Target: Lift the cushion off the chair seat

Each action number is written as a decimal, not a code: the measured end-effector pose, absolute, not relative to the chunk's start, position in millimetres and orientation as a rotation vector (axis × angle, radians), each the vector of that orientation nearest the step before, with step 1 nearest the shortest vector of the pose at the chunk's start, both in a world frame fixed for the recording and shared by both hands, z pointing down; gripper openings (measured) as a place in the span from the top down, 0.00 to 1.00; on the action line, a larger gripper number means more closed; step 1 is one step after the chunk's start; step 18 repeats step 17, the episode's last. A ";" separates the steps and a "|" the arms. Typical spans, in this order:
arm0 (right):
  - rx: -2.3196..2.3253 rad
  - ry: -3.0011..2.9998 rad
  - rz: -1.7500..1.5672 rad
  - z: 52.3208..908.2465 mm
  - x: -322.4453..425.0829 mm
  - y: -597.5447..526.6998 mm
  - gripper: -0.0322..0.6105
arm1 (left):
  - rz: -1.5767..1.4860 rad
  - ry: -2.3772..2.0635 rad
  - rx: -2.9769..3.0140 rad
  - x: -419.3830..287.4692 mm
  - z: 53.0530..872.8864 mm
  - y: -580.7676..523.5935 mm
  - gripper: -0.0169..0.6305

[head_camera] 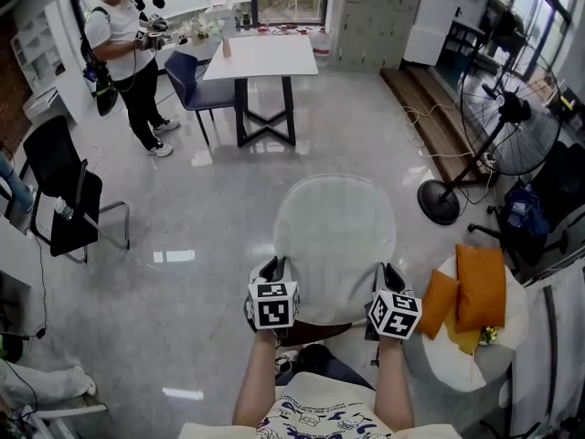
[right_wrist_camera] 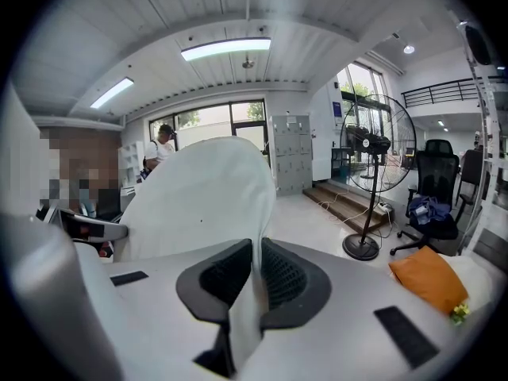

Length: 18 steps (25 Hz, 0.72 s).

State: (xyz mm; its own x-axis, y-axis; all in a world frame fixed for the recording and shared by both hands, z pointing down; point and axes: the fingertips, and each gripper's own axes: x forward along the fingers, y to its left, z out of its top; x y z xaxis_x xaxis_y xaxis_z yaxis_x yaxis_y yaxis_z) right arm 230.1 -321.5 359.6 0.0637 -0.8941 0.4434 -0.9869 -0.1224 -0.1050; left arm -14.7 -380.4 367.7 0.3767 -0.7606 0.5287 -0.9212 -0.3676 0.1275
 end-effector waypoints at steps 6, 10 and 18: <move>2.115 -1.911 0.607 361.3 233.0 -319.4 0.86 | 0.546 -1.451 2.241 -11.4 369.0 -379.1 0.86; 2.116 -1.907 0.610 363.1 234.6 -320.1 0.86 | 0.553 -1.449 2.240 -9.9 371.0 -381.0 0.86; 2.114 -1.900 0.610 358.5 223.8 -329.0 0.86 | 0.556 -1.447 2.241 -20.5 365.6 -391.5 0.86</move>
